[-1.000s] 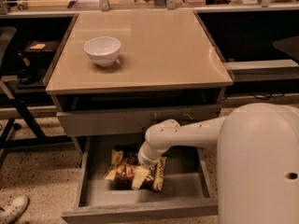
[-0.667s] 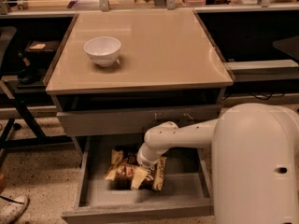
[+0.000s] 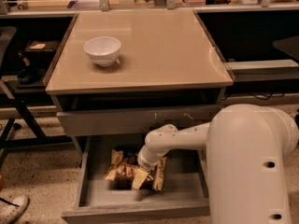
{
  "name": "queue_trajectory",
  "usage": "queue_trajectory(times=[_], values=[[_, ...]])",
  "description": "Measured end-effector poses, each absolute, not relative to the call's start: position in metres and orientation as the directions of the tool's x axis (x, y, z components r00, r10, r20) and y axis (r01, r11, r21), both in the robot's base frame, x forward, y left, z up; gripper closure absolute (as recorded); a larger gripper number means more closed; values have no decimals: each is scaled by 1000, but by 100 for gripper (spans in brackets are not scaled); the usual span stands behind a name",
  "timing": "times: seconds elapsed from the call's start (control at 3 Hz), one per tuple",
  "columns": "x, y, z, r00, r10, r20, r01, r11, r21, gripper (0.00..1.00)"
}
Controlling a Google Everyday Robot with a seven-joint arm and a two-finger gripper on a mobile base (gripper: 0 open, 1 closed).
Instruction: Pick brown chip bag from middle drawer and place on counter
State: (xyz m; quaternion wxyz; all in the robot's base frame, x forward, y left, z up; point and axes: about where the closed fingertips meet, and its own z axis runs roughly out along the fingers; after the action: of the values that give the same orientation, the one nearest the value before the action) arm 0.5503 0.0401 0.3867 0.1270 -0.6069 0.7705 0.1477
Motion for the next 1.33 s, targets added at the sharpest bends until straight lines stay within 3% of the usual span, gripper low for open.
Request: queue_trajectory(times=[0.33, 0.67, 1.33], values=[[552, 41, 380, -256, -895, -365, -967, 243, 82, 0], [552, 41, 380, -257, -895, -364, -966, 244, 83, 17], [552, 41, 380, -257, -895, -364, -966, 244, 83, 64]])
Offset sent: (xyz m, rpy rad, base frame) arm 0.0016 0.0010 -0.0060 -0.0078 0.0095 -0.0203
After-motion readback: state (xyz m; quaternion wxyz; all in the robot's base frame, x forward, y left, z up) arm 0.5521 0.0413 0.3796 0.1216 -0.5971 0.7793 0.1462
